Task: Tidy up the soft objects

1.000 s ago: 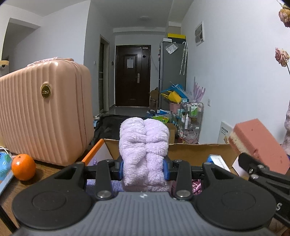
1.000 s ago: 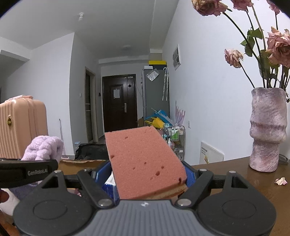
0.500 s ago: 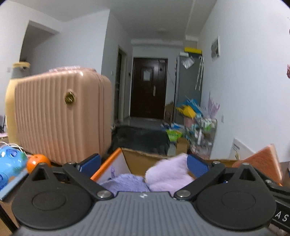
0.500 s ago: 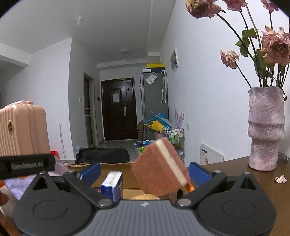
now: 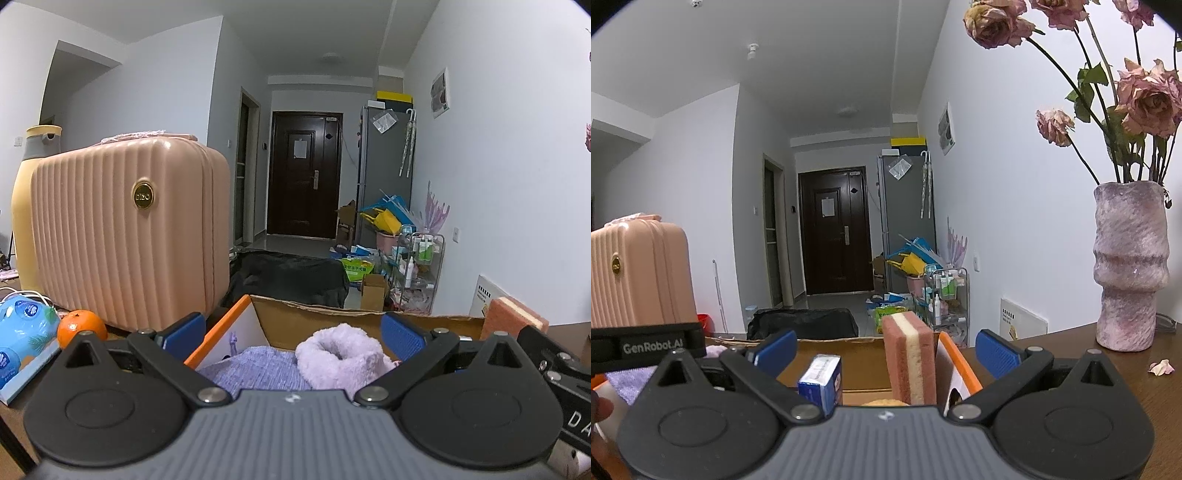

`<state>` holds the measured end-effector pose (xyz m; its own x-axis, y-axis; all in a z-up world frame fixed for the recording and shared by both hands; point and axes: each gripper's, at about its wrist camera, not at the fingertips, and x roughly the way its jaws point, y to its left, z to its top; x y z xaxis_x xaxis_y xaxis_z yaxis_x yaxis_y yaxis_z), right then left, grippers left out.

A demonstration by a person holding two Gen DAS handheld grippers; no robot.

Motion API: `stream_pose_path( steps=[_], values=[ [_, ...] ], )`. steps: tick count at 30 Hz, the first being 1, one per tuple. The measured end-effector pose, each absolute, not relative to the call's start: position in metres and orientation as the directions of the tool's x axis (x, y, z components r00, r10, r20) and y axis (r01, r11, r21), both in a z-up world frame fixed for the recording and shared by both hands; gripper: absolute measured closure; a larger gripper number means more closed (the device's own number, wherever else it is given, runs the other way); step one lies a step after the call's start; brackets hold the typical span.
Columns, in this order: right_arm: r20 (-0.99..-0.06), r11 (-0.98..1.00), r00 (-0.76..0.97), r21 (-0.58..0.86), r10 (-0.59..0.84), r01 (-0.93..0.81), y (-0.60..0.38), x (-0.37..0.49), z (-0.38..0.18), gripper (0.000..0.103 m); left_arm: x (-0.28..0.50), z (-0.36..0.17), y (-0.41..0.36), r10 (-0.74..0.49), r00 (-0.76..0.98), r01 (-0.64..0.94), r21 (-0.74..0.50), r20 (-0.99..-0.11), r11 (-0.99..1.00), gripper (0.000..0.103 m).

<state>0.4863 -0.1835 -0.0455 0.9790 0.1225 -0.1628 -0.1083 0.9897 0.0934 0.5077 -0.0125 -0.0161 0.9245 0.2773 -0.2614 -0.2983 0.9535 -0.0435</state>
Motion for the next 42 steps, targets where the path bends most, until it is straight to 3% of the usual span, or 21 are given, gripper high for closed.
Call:
stream_pose_path(
  steps=[19,42],
  values=[
    [-0.105,0.993,0.988,0.056,0.110,-0.105,-0.202,0.449,-0.042,0.000,0.471,-0.016,-0.001,0.305,0.918,-0.325,-0.039,-0.255,0.945,0.000],
    [-0.152,0.995,0.984,0.036,0.097,-0.093,-0.223,0.341,-0.038,0.000,0.359,-0.016,-0.012,0.290,0.911,-0.305,-0.005,-0.293,0.952,0.000]
  ],
)
